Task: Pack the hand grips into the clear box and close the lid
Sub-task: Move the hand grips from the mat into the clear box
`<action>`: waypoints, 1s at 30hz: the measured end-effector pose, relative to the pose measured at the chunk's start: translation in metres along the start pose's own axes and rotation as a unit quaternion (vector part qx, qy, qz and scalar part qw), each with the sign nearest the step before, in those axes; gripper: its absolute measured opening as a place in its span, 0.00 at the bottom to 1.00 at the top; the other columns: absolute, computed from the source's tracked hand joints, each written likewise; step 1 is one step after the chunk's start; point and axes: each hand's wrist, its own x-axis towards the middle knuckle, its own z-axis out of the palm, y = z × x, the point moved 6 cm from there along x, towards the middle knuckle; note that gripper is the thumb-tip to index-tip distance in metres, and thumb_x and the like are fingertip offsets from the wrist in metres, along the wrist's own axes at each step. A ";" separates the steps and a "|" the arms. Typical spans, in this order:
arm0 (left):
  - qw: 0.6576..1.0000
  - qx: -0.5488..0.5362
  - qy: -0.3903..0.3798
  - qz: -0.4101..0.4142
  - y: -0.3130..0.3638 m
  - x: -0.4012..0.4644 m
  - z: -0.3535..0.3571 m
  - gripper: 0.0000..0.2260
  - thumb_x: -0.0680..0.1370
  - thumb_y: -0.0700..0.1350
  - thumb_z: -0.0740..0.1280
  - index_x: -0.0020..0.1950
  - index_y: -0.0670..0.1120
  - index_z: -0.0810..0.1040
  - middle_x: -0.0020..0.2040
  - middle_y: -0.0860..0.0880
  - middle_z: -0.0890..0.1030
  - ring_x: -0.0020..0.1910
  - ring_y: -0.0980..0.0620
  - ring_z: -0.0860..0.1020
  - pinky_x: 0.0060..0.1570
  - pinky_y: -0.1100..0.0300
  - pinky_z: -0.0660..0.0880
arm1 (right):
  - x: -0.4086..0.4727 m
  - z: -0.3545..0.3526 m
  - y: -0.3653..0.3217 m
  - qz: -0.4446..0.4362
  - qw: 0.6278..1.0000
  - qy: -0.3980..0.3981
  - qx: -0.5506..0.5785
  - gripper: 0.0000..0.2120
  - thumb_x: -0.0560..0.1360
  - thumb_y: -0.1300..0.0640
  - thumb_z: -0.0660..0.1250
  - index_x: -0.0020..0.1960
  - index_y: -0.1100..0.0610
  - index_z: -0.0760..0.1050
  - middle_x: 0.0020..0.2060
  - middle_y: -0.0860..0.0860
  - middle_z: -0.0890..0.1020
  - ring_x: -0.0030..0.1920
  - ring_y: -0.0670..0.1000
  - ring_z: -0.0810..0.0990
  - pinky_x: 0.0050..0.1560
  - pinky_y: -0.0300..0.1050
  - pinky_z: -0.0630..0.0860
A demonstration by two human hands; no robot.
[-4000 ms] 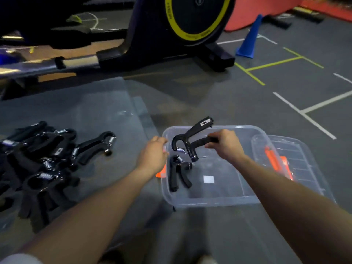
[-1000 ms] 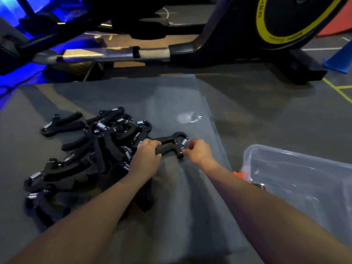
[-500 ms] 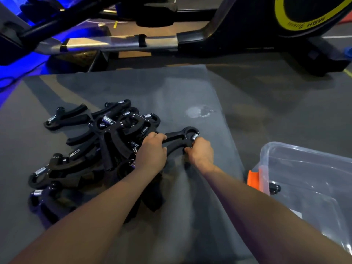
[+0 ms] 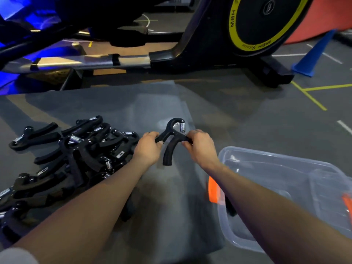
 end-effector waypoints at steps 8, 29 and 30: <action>0.999 -0.023 -0.026 0.005 0.069 -0.024 0.004 0.12 0.76 0.46 0.67 0.59 0.46 0.78 0.57 0.46 0.81 0.59 0.44 0.77 0.61 0.54 0.72 | -0.022 -0.070 0.035 -0.019 0.998 0.048 0.034 0.10 0.74 0.57 0.67 0.52 0.61 0.79 0.48 0.58 0.78 0.51 0.58 0.77 0.43 0.45 0.67; 0.993 -0.062 -0.088 -0.038 0.146 -0.091 0.151 0.19 0.74 0.47 0.70 0.28 0.46 0.65 0.33 0.39 0.75 0.38 0.41 0.74 0.42 0.53 0.73 | -0.116 -0.052 0.185 0.246 0.959 -0.074 0.118 0.12 0.71 0.55 0.72 0.50 0.61 0.76 0.50 0.60 0.82 0.52 0.60 0.80 0.47 0.47 0.74; 0.995 -0.046 -0.089 -0.021 0.146 -0.090 0.151 0.17 0.74 0.47 0.69 0.29 0.46 0.66 0.32 0.42 0.75 0.38 0.42 0.74 0.42 0.55 0.71 | -0.115 -0.048 0.188 0.249 0.958 -0.070 0.120 0.12 0.71 0.55 0.72 0.50 0.62 0.77 0.50 0.59 0.83 0.52 0.60 0.80 0.47 0.46 0.74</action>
